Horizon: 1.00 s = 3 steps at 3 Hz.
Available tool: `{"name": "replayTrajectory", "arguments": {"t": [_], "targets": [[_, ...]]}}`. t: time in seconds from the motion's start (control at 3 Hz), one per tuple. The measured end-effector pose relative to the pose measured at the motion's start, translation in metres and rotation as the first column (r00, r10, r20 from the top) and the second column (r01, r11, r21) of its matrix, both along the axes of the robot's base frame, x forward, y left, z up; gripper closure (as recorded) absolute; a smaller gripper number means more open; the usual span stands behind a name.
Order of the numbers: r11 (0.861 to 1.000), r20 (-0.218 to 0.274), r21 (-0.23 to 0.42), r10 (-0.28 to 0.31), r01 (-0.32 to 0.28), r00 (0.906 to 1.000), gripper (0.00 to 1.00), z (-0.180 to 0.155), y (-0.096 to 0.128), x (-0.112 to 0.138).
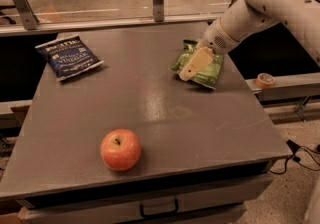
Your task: Move green jalapeno chip bag near blue chip bag
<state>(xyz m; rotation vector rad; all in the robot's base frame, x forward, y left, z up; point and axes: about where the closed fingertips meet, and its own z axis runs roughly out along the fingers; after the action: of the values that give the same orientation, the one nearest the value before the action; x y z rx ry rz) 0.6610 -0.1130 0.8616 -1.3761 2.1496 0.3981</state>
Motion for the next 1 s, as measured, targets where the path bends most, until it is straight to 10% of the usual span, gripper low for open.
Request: {"name": "replayTrajectory", "arguments": {"t": [0.67,1.0], "targets": [[0.997,-0.081,0.05,-0.062,0.066,0.9948,0.65,-0.014,-0.007,0.015],[0.994,-0.043,0.091,-0.05,0.054,0.9978,0.88,0.013,-0.011,0.011]]}}
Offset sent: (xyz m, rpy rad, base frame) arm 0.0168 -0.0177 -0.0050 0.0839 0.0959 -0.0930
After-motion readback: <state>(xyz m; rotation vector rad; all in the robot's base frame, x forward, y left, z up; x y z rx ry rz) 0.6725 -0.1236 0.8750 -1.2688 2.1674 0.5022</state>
